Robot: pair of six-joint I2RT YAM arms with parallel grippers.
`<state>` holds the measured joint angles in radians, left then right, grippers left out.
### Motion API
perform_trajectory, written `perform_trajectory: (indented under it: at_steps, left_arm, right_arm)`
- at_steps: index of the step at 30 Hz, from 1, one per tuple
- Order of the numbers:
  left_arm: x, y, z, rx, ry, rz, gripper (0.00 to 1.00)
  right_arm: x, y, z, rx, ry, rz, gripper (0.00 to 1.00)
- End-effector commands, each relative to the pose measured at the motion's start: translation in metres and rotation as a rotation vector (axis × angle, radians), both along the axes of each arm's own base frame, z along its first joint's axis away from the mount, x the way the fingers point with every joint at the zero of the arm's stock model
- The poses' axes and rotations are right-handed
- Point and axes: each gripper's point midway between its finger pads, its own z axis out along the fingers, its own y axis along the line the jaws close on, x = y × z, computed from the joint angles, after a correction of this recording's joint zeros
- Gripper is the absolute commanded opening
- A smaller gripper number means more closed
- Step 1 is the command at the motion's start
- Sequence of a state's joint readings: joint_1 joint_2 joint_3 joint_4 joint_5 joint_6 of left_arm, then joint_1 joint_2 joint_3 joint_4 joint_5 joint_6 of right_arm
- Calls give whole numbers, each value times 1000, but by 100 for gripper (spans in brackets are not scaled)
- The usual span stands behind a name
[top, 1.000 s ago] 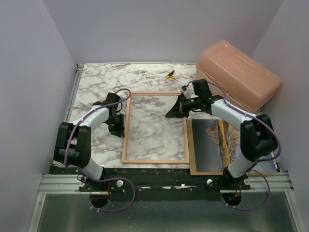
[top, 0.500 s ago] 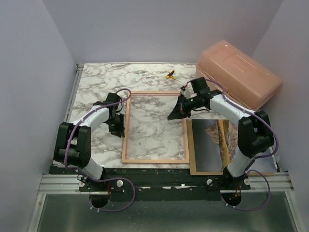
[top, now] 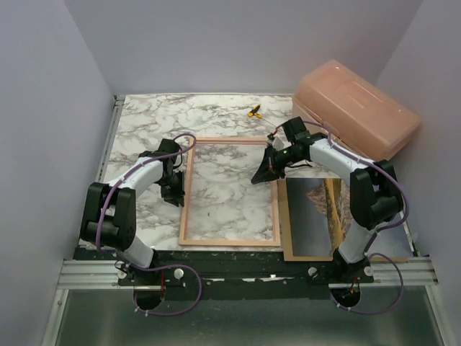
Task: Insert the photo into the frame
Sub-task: Place the photo frame item in the photo frame.
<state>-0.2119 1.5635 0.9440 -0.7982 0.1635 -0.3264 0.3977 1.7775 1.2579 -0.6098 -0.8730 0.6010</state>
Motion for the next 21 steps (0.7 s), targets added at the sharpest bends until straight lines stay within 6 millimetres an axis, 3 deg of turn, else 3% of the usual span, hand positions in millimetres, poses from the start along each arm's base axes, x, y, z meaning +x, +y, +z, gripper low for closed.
perform_trajectory:
  at_steps: [1, 11, 21]
  left_arm:
    - [-4, 1, -11, 27, 25, -19, 23]
    - [-5, 0, -12, 29, 30, -23, 23]
    - [-5, 0, -11, 31, 25, -26, 23]
  right_arm:
    - [-32, 7, 3, 56, 110, 60, 1]
    - [-27, 14, 14, 106, 106, 27, 0]
    - [-38, 11, 12, 120, 128, 11, 0]
